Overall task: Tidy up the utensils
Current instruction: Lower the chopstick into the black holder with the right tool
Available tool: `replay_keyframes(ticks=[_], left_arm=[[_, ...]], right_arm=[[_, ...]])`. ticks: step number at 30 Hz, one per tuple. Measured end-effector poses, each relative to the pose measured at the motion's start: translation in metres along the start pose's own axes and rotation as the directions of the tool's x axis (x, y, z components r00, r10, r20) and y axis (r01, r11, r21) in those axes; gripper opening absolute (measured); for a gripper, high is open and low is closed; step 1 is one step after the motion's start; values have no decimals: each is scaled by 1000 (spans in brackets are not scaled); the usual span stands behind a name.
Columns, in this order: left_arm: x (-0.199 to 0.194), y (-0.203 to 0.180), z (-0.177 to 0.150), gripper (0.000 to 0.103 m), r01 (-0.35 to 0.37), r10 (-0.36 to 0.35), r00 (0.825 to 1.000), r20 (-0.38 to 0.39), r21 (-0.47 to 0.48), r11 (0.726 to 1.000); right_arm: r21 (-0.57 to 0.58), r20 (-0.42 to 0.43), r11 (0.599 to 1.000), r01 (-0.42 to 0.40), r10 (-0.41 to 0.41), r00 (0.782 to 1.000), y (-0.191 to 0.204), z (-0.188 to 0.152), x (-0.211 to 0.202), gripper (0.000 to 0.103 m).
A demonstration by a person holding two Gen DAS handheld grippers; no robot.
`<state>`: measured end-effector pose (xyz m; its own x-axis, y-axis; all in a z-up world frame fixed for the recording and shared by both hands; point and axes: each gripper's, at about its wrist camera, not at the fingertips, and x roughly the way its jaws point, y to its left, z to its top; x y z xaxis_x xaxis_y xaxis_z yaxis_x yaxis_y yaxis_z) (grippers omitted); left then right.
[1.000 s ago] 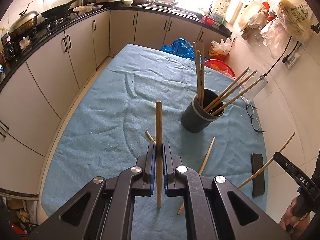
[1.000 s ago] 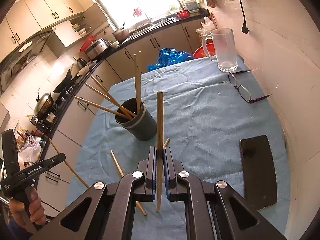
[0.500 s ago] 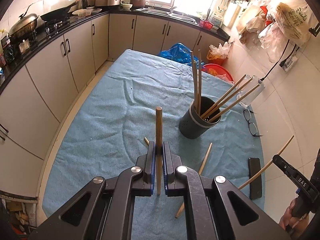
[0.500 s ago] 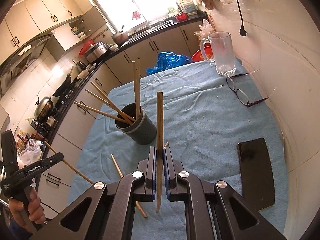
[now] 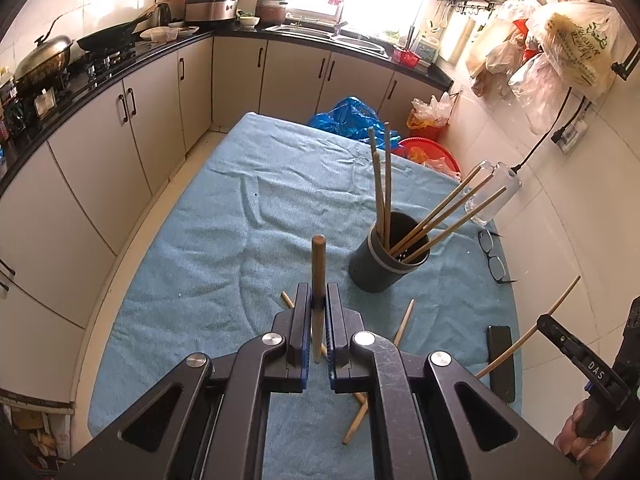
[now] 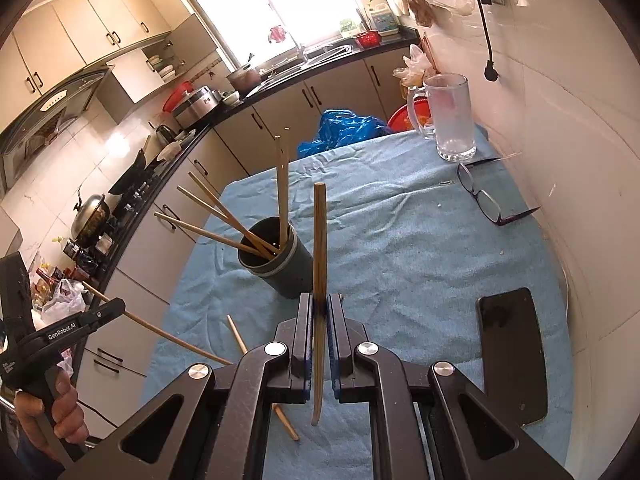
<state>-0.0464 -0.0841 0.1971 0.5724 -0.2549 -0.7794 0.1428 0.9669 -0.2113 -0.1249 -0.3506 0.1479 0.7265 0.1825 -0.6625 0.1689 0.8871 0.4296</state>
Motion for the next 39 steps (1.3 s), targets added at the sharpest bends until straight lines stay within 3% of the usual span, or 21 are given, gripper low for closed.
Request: replay_keyframes(ticks=[13, 27, 39], left_arm=[[-19, -20, 25, 6, 37, -38, 999, 38, 32, 999], [-48, -64, 81, 6, 101, -112, 987, 114, 100, 990], [-12, -82, 122, 6, 76, -88, 991, 105, 115, 990]], right_arm=[[-17, 20, 1000, -24, 25, 999, 9, 14, -6, 7], [-77, 114, 996, -53, 62, 992, 51, 79, -17, 7], [-106, 148, 994, 11, 5, 989, 82, 126, 20, 7]])
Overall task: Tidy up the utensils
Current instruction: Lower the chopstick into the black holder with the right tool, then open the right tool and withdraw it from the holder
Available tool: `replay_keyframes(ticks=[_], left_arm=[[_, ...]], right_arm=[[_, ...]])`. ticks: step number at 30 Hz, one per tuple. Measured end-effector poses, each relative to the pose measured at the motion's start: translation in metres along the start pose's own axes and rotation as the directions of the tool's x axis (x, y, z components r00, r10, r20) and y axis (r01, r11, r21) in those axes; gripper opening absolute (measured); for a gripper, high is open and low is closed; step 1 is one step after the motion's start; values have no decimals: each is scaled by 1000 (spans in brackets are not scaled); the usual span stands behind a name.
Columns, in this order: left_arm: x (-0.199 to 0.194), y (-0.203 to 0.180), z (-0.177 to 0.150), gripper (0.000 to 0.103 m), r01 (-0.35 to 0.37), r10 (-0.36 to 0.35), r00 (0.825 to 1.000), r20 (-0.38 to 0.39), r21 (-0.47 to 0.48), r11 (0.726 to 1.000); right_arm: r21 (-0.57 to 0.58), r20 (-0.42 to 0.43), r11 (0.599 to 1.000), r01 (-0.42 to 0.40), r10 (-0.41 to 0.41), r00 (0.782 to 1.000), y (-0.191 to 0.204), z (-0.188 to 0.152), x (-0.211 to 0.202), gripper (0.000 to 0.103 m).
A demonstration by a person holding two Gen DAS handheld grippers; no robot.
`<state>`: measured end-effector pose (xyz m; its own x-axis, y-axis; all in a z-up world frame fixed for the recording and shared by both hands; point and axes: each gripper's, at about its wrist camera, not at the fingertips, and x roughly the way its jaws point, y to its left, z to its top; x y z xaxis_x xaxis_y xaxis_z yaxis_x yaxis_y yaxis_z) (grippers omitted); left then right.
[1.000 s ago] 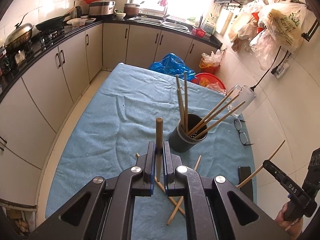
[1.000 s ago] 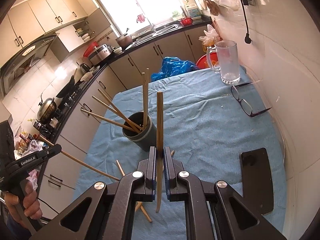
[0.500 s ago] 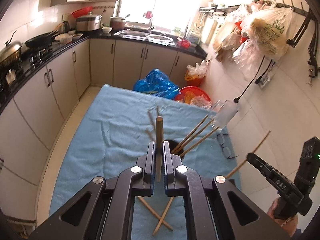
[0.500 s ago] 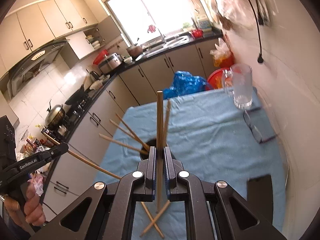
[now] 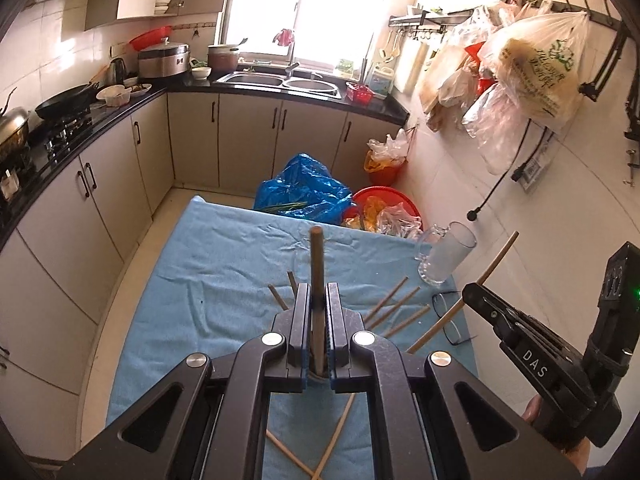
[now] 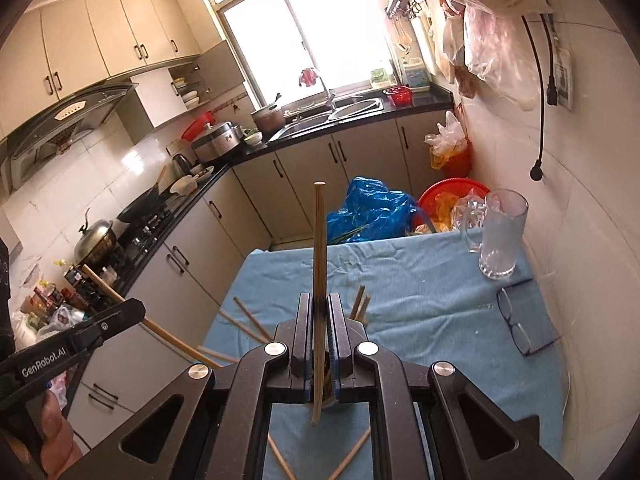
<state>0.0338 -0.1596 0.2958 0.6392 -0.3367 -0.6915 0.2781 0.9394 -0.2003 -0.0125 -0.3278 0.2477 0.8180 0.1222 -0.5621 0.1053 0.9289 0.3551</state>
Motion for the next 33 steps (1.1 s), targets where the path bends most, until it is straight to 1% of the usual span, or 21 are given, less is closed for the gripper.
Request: replay_keyframes(ticks=[6, 11, 16, 20, 22, 27, 30, 33], left_arm=[[32, -1, 5, 6, -5, 5, 999, -44, 5, 1000], [54, 1, 1, 6, -3, 4, 996, -86, 11, 1000], [71, 4, -4, 6, -4, 5, 993, -115, 6, 1000], [77, 9, -5, 6, -10, 10, 992, -127, -1, 1000], [80, 11, -5, 6, -9, 8, 991, -135, -6, 1000], [78, 14, -3, 6, -9, 7, 992, -127, -17, 1000], [75, 17, -1, 6, -6, 2, 992, -124, -32, 999], [70, 20, 2, 9, -3, -3, 993, -115, -48, 999]], right_arm=[[2, -17, 1000, 27, -27, 999, 2, 9, 27, 7], [-4, -43, 998, 57, -57, 997, 1, 7, 51, 7], [-14, -94, 997, 70, -71, 993, 1, -1, 74, 7], [-14, -132, 997, 75, -77, 988, -2, -6, 86, 8], [-7, -141, 997, 74, -74, 987, -4, -8, 89, 8], [8, -144, 997, 71, -69, 987, -7, -3, 88, 8], [15, -139, 997, 73, -70, 988, -7, 0, 84, 12], [30, -123, 997, 70, -65, 990, -9, 5, 75, 15]])
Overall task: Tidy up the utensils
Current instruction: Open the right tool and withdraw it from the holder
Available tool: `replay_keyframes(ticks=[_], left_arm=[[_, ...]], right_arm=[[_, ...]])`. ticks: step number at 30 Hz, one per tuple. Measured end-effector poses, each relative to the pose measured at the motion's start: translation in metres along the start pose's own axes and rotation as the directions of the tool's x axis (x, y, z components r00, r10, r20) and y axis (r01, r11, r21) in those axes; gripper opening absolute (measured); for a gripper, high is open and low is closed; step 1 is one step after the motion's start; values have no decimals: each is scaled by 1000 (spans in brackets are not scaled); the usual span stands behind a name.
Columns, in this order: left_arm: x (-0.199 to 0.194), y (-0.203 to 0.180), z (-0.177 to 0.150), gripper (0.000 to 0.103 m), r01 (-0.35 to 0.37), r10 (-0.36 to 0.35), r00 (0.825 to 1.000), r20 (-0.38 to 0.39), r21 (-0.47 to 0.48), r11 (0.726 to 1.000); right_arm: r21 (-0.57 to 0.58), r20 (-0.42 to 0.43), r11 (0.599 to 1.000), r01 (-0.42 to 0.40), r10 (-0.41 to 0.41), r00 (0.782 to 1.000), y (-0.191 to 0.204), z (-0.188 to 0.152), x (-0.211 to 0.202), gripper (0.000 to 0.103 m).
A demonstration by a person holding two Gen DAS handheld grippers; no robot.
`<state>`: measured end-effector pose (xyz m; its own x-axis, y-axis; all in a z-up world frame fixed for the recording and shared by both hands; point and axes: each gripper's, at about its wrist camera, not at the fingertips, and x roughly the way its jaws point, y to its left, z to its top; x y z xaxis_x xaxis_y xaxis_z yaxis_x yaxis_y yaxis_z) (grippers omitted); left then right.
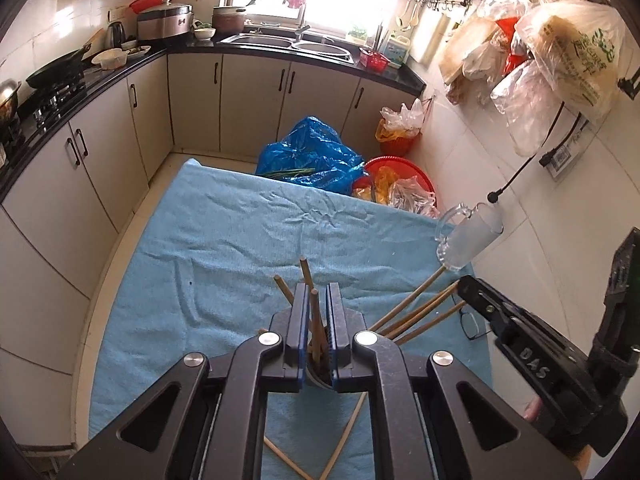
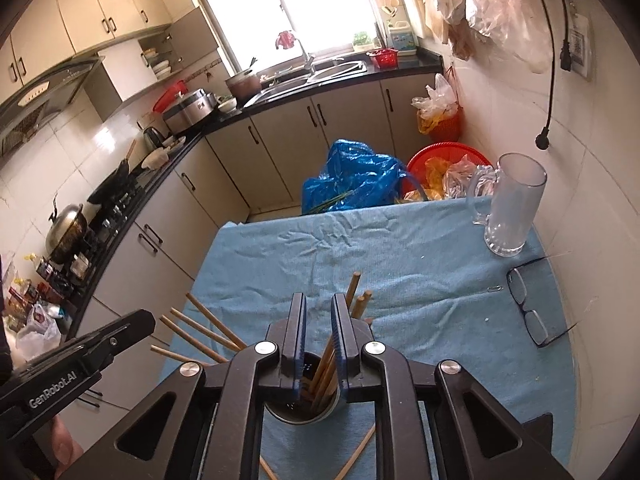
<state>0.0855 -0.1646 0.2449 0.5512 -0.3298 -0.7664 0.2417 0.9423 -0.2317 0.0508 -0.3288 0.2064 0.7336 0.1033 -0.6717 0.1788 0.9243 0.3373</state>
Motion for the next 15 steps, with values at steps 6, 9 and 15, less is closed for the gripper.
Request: replay_keyframes(ticks=[6, 9, 15], left_arm=[[-24, -2, 5, 24, 11, -11, 998, 59, -7, 1000], [-41, -4, 4, 32, 11, -11, 994, 108, -1, 1000], [-75, -1, -8, 49, 8, -9, 982, 190, 3, 1000]], right_arm=[[21, 57, 1000, 0, -2, 998, -7, 5, -32, 42], [37, 70, 999, 11, -14, 997, -15, 4, -45, 51], [66, 24, 996, 53, -55, 998, -32, -11, -51, 60]])
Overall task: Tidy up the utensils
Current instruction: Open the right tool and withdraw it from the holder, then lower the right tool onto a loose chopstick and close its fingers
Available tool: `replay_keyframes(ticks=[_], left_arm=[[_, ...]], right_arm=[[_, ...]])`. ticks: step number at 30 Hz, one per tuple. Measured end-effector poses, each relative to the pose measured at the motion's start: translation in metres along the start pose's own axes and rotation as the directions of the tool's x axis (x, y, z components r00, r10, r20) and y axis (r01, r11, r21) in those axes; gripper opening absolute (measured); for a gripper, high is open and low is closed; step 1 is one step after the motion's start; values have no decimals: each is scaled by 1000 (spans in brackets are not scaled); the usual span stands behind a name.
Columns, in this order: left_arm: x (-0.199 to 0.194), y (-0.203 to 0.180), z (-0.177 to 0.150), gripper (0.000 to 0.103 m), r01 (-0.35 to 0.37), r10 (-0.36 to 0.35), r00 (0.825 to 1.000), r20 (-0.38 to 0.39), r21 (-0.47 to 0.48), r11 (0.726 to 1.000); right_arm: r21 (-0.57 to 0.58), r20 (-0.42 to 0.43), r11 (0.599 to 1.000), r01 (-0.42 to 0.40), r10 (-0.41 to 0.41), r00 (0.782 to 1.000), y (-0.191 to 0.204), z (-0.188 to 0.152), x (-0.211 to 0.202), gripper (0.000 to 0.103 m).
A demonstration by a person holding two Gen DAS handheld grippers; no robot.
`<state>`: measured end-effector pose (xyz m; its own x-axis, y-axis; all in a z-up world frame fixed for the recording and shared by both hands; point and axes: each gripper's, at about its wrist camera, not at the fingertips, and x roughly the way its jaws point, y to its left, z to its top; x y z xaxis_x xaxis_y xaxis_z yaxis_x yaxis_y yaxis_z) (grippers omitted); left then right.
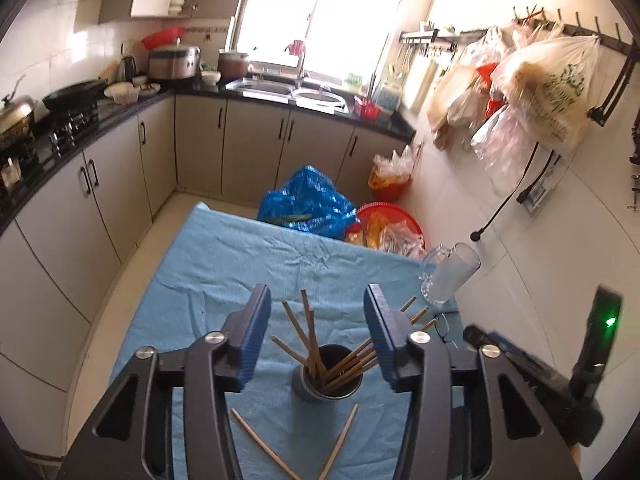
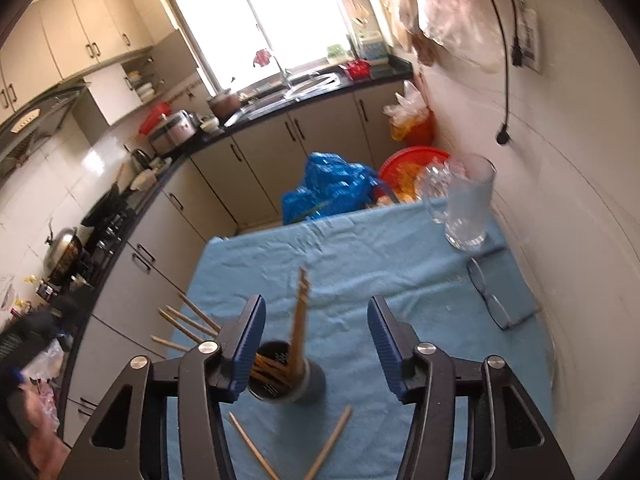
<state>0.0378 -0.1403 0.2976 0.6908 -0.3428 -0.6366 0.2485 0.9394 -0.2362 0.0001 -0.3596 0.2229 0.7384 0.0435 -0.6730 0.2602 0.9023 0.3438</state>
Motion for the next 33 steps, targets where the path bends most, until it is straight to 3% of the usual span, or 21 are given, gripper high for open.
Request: replay_keyframes(ticks=[5, 9, 14, 19, 25, 29, 33], left_arm=[[-24, 14, -22, 63, -25, 25, 998, 51, -1, 1000], [-28, 35, -47, 66, -62, 62, 998, 22, -15, 998], [-23, 67, -94, 67, -143, 141, 989, -43, -51, 988], [-14, 84, -137, 67, -203, 197, 975, -105, -47, 978], [-6, 87, -170, 68, -222, 216, 965, -146, -25, 975], [-4, 95, -181, 68, -219, 207, 965, -159, -66, 973], [5, 102, -189, 68, -232, 215, 949, -232, -49, 971]], right_arm=[[-15, -42, 995, 95, -95, 995, -19, -31, 2, 65], [-61, -29, 977, 205, -207, 978, -32, -62, -3, 68], [-16, -81, 982, 186, -187, 979, -52, -91, -5, 69], [-103, -82, 940, 326, -335, 939, -51, -112, -6, 70], [15, -171, 968, 250, -244, 955, -67, -126, -1, 70], [48, -278, 979, 200, -180, 944, -71, -140, 19, 70], [156, -368, 981, 112, -47, 929, -76, -148, 37, 70]])
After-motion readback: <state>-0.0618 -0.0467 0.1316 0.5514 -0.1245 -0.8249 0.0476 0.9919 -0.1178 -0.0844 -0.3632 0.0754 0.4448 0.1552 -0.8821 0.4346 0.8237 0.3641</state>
